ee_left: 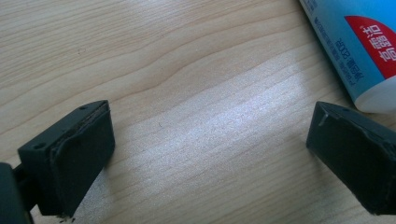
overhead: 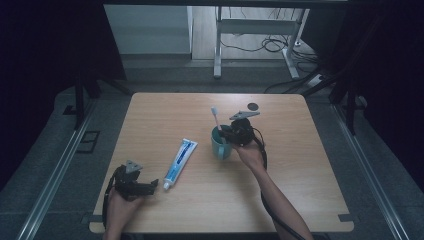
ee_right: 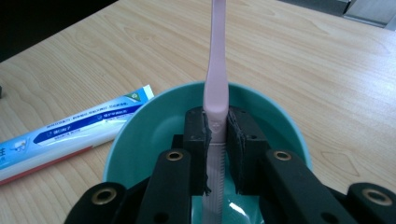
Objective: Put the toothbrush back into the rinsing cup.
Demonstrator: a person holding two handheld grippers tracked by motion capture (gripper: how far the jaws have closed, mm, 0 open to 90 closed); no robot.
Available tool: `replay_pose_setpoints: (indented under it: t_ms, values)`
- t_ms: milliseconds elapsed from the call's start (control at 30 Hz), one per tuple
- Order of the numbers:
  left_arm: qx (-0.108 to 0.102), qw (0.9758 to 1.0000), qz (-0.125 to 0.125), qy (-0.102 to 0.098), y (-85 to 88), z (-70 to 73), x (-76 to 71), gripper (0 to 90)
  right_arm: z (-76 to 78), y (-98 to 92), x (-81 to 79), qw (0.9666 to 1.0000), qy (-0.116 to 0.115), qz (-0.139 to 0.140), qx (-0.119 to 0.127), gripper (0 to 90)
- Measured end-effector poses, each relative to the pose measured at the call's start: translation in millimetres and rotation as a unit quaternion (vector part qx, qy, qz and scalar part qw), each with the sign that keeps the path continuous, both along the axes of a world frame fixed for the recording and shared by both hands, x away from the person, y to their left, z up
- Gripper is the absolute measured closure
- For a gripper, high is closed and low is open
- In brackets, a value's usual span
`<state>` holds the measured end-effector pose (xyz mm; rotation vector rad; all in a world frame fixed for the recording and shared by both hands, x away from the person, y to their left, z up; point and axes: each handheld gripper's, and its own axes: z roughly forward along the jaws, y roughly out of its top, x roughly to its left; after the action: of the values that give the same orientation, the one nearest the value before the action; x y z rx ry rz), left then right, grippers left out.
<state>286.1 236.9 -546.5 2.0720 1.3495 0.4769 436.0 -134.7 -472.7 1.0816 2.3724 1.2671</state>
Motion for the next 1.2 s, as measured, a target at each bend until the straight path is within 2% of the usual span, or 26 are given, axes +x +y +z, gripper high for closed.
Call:
replay_pose_setpoints:
  t_ms: [367,767,933,1067,1100,1200]
  values:
    - [0.0,1.0,0.0,0.0,0.0,0.0,0.0,1.2,-4.5,3.1,1.5,0.9999,0.011,0.005,-0.009,76.6]
    - [0.0,1.0,0.0,0.0,0.0,0.0,0.0,1.3,-0.2,1.5,-0.3,0.9999,0.005,0.005,-0.012,72.0]
    - [0.0,1.0,0.0,0.0,0.0,0.0,0.0,1.2,3.2,0.9,-3.1,0.9998,-0.001,0.009,-0.015,67.0]
    - [-0.001,1.0,0.0,0.0,0.0,0.0,0.0,1.2,8.6,-1.3,-6.8,0.9998,-0.009,0.012,-0.016,59.7]
    - [-0.001,1.0,0.0,0.0,0.0,0.0,0.0,1.3,11.8,-3.0,-8.8,0.9997,-0.012,0.014,-0.015,55.5]
    - [-0.001,1.0,0.001,0.0,-0.1,-0.1,0.0,1.2,15.1,-5.1,-10.9,0.9997,-0.013,0.017,-0.015,52.1]
